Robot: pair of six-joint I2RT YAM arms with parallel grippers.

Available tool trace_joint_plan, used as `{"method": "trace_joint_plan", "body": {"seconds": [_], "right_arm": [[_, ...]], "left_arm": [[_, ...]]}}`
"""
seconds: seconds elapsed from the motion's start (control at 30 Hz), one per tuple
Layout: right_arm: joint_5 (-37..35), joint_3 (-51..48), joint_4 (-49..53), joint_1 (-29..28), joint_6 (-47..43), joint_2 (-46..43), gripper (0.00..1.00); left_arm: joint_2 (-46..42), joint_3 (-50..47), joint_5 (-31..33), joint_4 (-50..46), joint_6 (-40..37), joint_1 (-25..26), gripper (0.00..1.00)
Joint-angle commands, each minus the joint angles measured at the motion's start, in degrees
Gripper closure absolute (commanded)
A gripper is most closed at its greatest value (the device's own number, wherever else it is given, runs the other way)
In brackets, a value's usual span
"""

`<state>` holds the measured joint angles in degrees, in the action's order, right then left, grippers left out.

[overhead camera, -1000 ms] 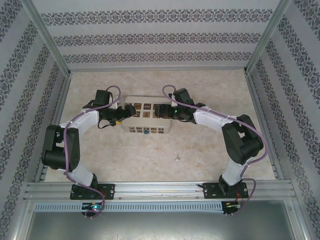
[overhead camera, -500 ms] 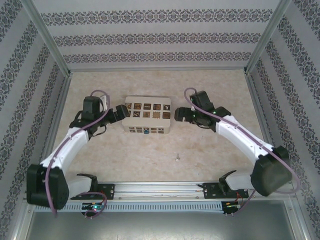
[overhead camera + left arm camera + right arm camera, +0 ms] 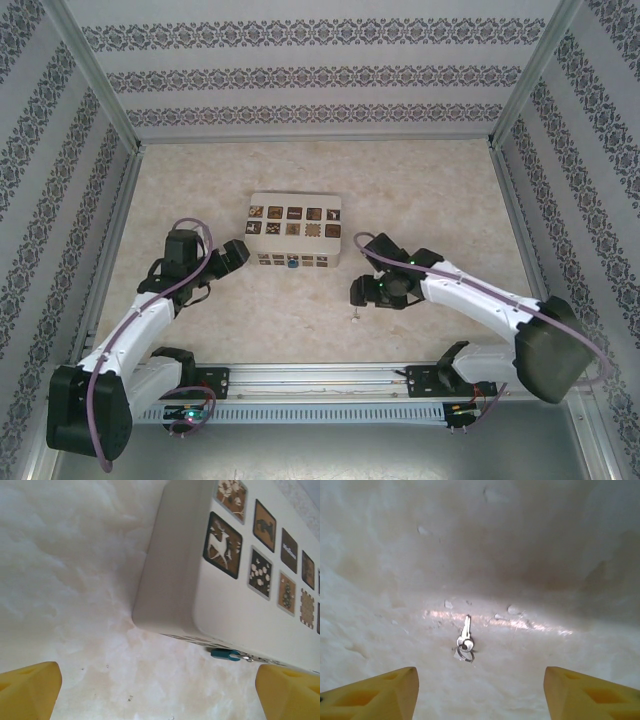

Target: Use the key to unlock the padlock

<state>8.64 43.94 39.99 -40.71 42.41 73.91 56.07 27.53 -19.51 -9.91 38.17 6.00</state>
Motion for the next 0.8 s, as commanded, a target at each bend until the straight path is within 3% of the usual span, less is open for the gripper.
{"method": "trace_joint_plan", "body": {"seconds": [0.0,0.3,0.77], "right_arm": [[1.85,2.44,2.38,-2.81,-0.05,4.36,0.35],[1.20,9.68,6.27,-6.75,-4.02,16.72,0.47],[0.68,11.03,9.19,-6.75,-5.68,21.04,0.64]], "left_arm": [[0.46,-1.22,1.73,5.02,2.75,0.24,0.01],[0.09,-3.10,3.15,7.01,4.19,0.18,0.01],[0.62,-2.52,3.97,6.43,3.09,0.23,0.01]]}}
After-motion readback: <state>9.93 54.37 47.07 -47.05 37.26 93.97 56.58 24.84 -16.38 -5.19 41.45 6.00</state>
